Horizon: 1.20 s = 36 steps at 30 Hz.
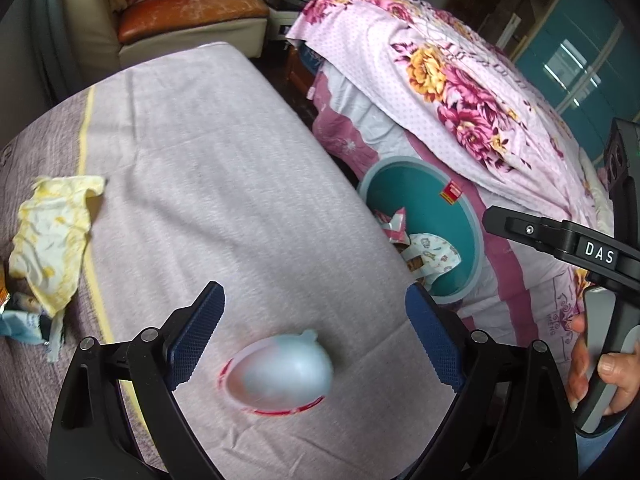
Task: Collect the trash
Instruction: 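Move both tools back over the bed toward the white plastic cup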
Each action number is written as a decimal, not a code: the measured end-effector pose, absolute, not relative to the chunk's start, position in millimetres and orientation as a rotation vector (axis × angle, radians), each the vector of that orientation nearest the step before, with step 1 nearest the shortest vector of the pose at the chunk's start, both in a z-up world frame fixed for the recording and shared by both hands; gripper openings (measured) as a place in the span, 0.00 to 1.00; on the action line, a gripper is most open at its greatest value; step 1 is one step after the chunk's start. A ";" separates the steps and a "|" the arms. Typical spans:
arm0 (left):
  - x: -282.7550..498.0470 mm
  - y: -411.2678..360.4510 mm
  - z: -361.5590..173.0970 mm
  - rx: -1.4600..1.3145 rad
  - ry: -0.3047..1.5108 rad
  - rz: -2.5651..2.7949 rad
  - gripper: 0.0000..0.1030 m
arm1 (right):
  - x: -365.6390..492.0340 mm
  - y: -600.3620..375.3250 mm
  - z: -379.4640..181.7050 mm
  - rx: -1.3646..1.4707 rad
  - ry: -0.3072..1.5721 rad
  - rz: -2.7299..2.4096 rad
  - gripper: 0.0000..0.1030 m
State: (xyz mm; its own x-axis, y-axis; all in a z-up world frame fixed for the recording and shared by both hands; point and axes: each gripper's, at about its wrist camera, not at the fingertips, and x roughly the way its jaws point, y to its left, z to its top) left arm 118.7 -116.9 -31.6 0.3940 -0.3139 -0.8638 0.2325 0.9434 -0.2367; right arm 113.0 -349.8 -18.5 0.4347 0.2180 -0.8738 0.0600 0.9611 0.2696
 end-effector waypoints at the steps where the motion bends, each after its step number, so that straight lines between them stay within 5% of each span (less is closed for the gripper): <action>1: 117.1 -111.5 -30.9 -0.088 1.111 -0.341 0.90 | 111.8 -343.1 -17.1 0.268 1.121 0.107 0.75; 30: 70.4 51.4 -56.9 -0.267 1.131 -0.130 0.91 | 91.5 -194.1 -71.3 0.127 1.309 0.301 0.74; 36: 64.0 74.0 -60.0 -0.295 1.135 -0.108 0.91 | 87.1 -185.3 -82.5 0.108 1.370 0.299 0.46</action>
